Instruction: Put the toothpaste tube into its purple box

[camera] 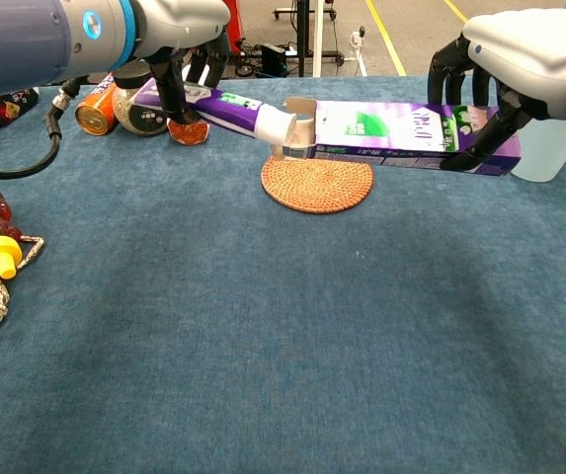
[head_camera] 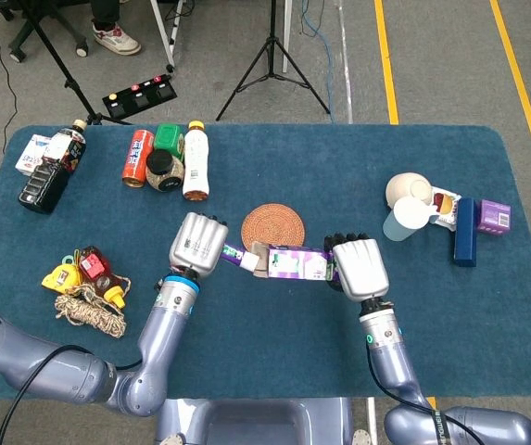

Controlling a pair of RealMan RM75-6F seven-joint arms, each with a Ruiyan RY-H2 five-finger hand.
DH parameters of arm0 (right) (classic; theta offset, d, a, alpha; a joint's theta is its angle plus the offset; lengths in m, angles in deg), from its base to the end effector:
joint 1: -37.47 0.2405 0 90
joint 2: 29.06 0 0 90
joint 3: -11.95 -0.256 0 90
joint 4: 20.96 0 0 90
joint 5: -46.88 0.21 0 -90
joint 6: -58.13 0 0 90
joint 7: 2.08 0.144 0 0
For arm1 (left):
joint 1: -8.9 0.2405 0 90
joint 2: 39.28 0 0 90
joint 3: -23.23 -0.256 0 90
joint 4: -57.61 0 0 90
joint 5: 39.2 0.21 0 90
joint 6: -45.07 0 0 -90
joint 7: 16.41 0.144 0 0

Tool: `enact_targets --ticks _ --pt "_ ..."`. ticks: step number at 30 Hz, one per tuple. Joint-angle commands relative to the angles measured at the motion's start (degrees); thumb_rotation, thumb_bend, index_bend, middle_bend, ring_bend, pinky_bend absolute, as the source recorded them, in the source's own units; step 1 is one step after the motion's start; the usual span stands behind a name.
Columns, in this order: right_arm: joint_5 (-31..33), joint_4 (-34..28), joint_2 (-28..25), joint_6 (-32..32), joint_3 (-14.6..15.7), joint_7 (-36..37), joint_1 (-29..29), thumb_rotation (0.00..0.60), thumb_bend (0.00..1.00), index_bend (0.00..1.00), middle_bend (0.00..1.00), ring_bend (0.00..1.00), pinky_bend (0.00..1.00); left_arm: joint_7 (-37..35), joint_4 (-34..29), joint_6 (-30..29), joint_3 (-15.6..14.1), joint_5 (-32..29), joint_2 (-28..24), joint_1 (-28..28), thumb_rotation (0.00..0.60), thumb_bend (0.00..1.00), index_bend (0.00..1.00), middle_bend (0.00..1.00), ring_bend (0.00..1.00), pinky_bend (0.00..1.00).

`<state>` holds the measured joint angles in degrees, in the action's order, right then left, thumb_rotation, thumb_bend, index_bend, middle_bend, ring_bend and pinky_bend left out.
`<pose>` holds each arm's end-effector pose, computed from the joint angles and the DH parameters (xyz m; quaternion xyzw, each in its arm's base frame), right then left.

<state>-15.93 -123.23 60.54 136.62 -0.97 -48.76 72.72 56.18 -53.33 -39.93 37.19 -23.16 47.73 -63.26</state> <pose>-0.1178 -0.3007 0.0297 0.6734 -0.2985 0.3952 0.5489 -0.0016 0.3329 0.0168 -0.7754 -0.2200 -0.2099 0.5535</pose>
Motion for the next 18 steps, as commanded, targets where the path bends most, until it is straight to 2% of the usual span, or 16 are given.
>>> enact_targets --ticks 1,18 --pt "0.2 -0.3 0.6 0.6 0.1 -0.6 -0.1 0.6 0.35 0.6 0.63 0.72 0.54 0.8 1.0 -1.6 0.7 -0.2 1.7 -0.7 0.6 0.36 0.57 0.5 0.48 0.76" --pt "2.6 -1.3 2.0 2.2 -0.7 -1.8 -0.3 0.6 0.34 0.6 0.63 0.73 0.54 -0.9 3.6 -4.4 1.4 4.1 6.2 0.3 0.6 0.36 0.57 0.51 0.5 0.77"
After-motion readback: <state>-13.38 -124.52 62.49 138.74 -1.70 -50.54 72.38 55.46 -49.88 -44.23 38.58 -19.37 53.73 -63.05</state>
